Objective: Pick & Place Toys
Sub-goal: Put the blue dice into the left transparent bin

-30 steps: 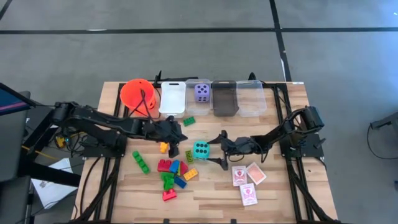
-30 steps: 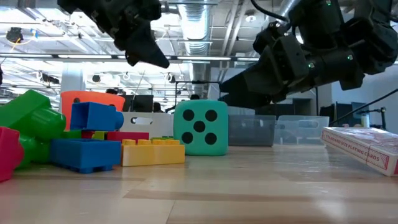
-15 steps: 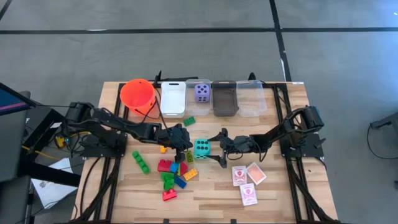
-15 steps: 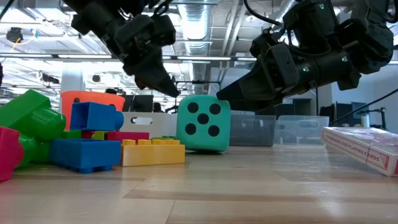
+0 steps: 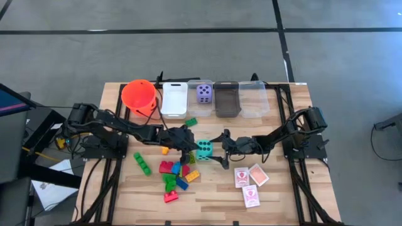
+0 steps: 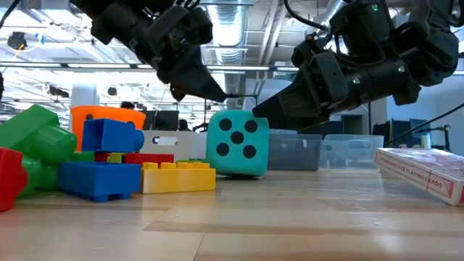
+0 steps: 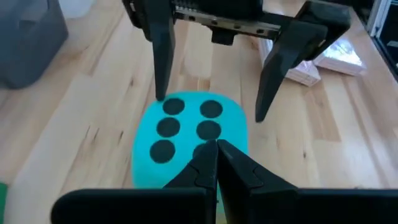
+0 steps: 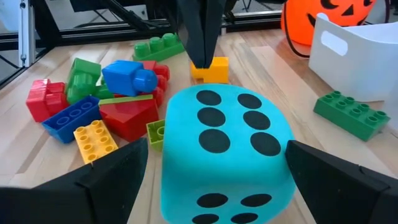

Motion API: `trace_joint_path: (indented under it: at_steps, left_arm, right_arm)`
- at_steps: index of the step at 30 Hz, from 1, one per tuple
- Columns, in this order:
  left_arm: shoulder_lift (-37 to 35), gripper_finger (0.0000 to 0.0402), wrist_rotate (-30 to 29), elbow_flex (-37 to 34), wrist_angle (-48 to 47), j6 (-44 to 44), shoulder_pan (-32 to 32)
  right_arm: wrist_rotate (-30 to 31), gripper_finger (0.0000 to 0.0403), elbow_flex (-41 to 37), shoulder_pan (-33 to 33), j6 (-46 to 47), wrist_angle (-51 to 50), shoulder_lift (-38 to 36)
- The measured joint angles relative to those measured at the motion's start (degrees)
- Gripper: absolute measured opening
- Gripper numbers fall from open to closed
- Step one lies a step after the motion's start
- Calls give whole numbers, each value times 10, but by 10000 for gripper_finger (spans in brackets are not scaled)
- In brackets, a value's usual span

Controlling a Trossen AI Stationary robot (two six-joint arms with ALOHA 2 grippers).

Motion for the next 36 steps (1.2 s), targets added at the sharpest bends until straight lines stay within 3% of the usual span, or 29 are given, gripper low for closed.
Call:
trace_joint_path:
  at_steps: [12, 36]
  left_arm:
    - [75, 1, 41, 1, 82, 1, -6]
    - [78, 2, 60, 0, 81, 1, -8]
  right_arm:
    - [-1, 374, 0, 1, 0, 1, 0]
    - [32, 374, 0, 1, -13, -20, 0]
